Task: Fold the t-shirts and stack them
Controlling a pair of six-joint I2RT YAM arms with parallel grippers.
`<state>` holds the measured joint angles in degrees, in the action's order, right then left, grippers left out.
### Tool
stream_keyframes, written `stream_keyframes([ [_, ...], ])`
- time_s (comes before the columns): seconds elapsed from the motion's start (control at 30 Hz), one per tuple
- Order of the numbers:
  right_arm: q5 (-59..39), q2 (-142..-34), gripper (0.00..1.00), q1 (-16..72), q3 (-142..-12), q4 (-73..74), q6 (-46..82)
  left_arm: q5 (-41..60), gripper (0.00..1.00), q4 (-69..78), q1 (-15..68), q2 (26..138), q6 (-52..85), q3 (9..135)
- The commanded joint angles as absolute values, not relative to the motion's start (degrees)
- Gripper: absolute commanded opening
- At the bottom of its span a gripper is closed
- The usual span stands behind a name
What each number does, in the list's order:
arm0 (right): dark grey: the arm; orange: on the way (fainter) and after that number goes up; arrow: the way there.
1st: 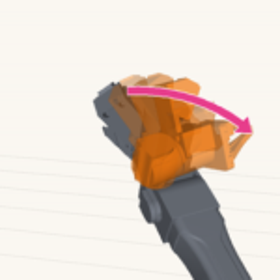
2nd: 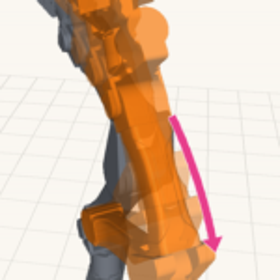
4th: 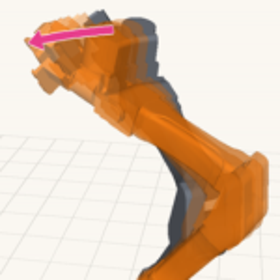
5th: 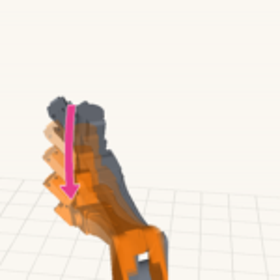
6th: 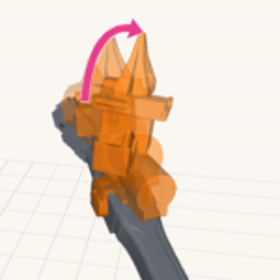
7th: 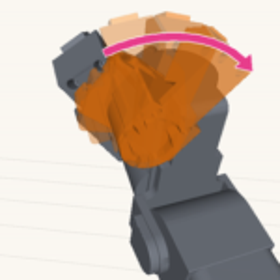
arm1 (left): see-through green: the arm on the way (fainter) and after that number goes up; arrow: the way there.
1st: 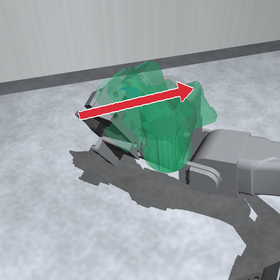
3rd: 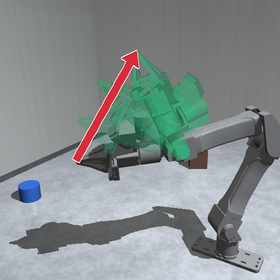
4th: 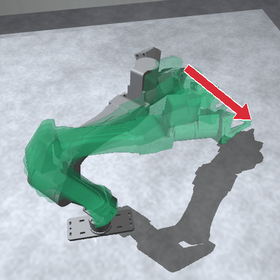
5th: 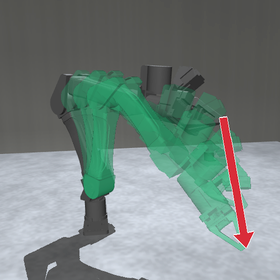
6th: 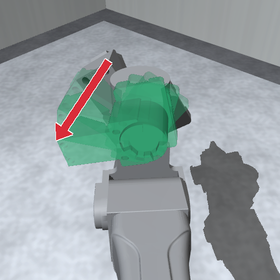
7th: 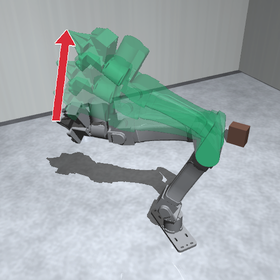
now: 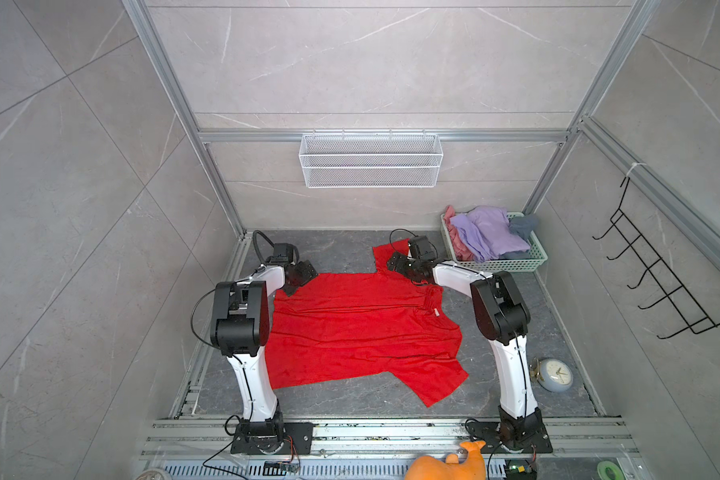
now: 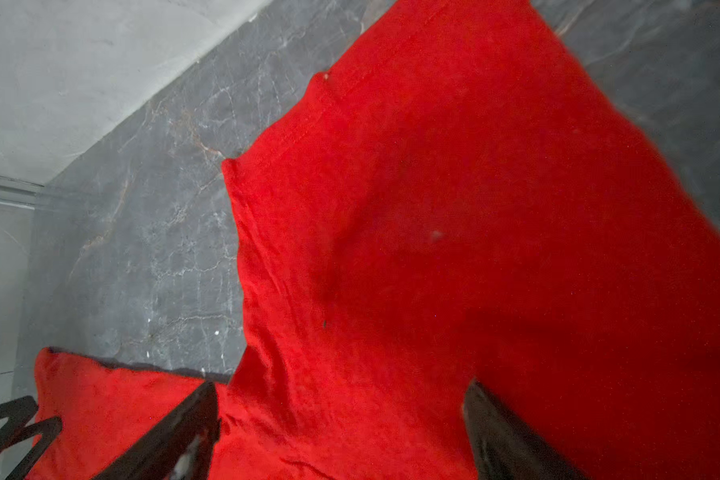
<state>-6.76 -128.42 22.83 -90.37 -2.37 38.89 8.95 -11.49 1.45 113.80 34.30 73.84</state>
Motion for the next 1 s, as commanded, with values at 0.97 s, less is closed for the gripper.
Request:
stream_keyframes([
  [0.97, 11.75, -129.72, 0.82, 21.62, -105.88, -21.44, 31.15, -1.14, 0.83, -23.83, -0.73, 105.87, 23.96, 75.48],
])
